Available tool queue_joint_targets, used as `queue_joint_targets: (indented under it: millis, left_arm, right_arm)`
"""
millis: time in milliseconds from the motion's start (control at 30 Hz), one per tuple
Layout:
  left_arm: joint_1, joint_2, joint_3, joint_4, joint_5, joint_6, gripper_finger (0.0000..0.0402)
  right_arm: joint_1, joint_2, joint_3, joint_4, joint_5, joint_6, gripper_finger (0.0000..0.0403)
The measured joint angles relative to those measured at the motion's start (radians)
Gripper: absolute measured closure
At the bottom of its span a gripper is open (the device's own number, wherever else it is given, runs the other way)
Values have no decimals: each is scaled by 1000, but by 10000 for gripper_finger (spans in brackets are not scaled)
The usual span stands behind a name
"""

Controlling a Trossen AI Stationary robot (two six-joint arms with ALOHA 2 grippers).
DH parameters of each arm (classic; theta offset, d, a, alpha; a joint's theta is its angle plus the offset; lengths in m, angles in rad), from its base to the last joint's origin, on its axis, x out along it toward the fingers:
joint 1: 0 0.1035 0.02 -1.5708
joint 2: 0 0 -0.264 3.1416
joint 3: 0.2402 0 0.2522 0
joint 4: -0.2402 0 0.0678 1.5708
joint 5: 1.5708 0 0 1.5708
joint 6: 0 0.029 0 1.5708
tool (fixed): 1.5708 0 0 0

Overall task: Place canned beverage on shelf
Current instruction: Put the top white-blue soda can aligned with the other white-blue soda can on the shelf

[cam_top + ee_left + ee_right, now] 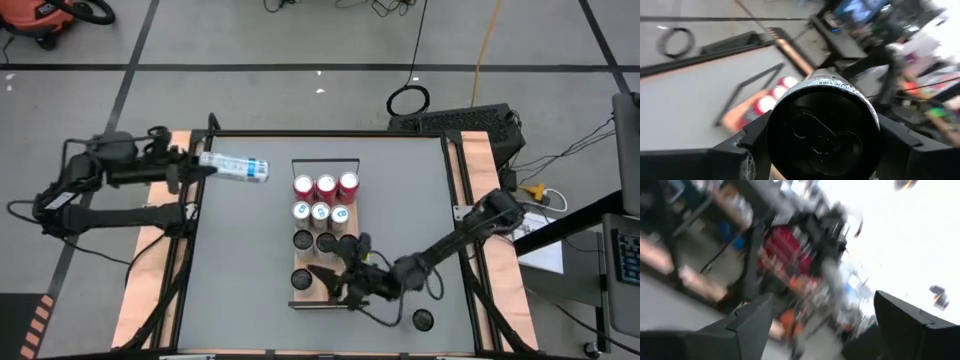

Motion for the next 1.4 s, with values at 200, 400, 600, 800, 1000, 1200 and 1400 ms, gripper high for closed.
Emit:
queue_joint_targets:
  millis: [200, 400, 600, 800, 1000, 1200, 1400]
  left_arm:
    - [-29, 32, -104, 307, 152, -35, 148]
    - [-69, 109, -116, 362, 160, -4, 145]
    - [-98, 154, -116, 373, 217, 27, 146]
    - [-102, 178, -116, 384, 212, 28, 146]
    - [-102, 178, -116, 380, 234, 27, 146]
    - [-108, 188, -116, 367, 235, 24, 146]
    - [-109, 208, -115, 359, 245, 7, 146]
  right_arm:
    - [-133, 63, 82, 150, -112, -192, 61]
    - [-186, 82, 144, 52, -87, -333, 64]
    - [-200, 46, 146, 18, -87, -421, 70]
    - [-242, 15, 146, -265, -115, -267, 71]
    - [-286, 12, 146, -276, -114, -233, 71]
    - [-314, 12, 146, -276, -226, -184, 85]
    - [-331, 12, 146, -290, -273, -164, 148]
